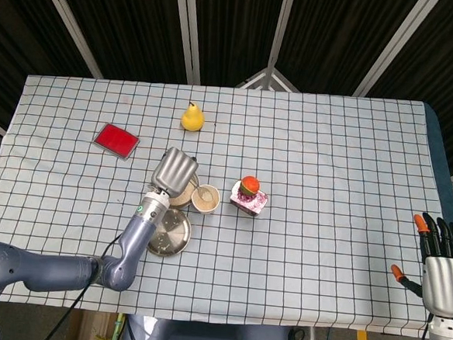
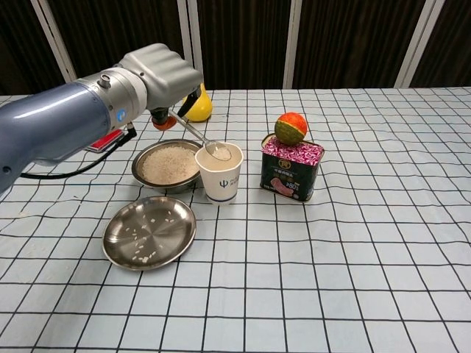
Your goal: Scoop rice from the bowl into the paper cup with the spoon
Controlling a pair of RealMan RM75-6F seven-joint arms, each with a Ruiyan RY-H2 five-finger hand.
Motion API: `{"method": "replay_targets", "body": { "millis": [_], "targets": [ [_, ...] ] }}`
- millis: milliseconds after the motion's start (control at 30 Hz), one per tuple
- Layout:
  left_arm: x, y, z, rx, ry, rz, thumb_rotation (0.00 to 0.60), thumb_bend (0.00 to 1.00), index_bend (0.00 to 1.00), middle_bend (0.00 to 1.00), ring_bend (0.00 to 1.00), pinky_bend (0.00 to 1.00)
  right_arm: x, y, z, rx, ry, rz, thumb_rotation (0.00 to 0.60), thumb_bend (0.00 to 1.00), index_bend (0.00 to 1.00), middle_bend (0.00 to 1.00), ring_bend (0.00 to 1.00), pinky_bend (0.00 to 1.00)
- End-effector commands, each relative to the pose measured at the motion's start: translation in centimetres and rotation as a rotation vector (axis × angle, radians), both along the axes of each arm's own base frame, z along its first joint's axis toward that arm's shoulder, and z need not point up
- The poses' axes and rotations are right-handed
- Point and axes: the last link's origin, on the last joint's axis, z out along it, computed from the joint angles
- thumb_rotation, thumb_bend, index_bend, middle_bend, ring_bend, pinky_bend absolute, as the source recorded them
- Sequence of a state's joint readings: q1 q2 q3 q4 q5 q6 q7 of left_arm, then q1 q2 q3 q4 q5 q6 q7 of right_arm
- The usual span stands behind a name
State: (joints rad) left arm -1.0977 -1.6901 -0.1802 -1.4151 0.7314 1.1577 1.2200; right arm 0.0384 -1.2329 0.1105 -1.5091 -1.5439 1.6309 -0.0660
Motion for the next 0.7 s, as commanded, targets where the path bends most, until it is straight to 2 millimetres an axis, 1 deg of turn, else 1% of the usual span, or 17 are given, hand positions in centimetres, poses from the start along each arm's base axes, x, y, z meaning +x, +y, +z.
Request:
{"method": "replay_targets", "body": {
  "millis": [33,133,433,567,700],
  "targets": [
    [-0.2,0.1,0.1,0.007,0.058,-0.057,0.600,0.48,0.56,1.00,1.00,1.00,0.0,0.0,0.0,-0.001,0.000,0.000,0.600,0.18,0.05,0.10,0.00,0.00],
    [-0.4,0.2,0.3,0.017,0.099,-0.095,0.600,0.48,0.56,1.00,1.00,1.00,0.0,0.0,0.0,-0.001,0.000,0.001,0.600,0.18,0.05,0.10,0.00,0.00],
    [-0.5,0.8,1.0,0.044,0.262,-0.283,0.600,0.48,0.56,1.00,1.00,1.00,0.0,0.0,0.0,0.000,-0.001,-0.001,0.600,0.18,0.05,0.10,0.00,0.00],
    [0.0,0.9,0.8,0.046,0.307,-0.363,0.600,0.48,0.56,1.00,1.00,1.00,0.0,0.0,0.0,0.000,-0.001,0.000,0.600,0.18,0.05,0.10,0.00,0.00],
    [1.0,0.7,0.6,0.052,0.369,-0.488,0.600,0.48,0.56,1.00,1.00,1.00,0.0,0.0,0.0,0.001,-0.001,-0.001,0.600,0.18,0.05,0.10,0.00,0.00]
  ]
}}
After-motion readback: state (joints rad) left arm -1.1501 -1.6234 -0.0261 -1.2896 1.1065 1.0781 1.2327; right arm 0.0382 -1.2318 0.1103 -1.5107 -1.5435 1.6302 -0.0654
